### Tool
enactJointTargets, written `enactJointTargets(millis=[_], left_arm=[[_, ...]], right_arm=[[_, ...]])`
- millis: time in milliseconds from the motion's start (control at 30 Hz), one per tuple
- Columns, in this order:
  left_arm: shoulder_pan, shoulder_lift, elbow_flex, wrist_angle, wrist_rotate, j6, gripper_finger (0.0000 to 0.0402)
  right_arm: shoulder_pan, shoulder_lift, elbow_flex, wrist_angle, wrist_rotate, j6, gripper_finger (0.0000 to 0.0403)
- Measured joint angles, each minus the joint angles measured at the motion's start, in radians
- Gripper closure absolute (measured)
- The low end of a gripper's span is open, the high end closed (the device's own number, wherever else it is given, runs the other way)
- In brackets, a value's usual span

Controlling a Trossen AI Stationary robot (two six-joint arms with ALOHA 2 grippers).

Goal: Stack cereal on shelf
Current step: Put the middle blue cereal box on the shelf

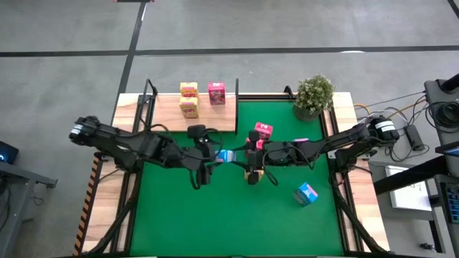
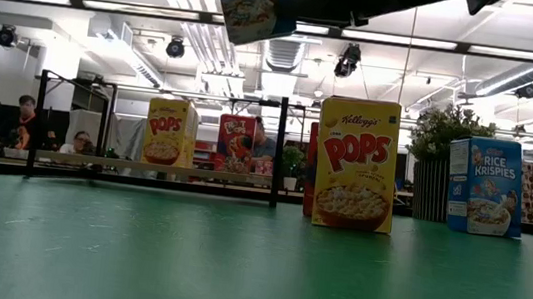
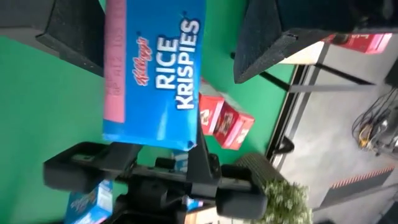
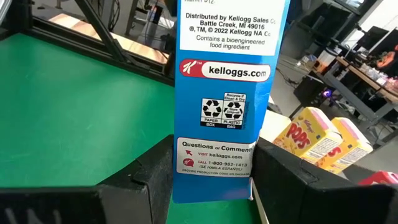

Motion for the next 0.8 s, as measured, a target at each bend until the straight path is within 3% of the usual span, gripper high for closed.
enactJointTargets(millis=[333, 600, 800], left_arm=[[-0.033, 0.038, 0.116, -0.107, -0.002, -0.031, 0.0137], [-0.033, 0.041, 0.12, -0.139, -0.002, -0.077, 0.0169], [-0.033, 0.042, 0.12, -0.14, -0.002, -0.078, 0.0172]], right_arm=[[0.0, 0.0, 0.0, -0.02, 0.0, 0.012, 0.0223], [0.0, 0.0, 0.0, -0.019, 0.0, 0.012, 0.0223], [0.0, 0.0, 0.0, -0.019, 0.0, 0.019, 0.0221]])
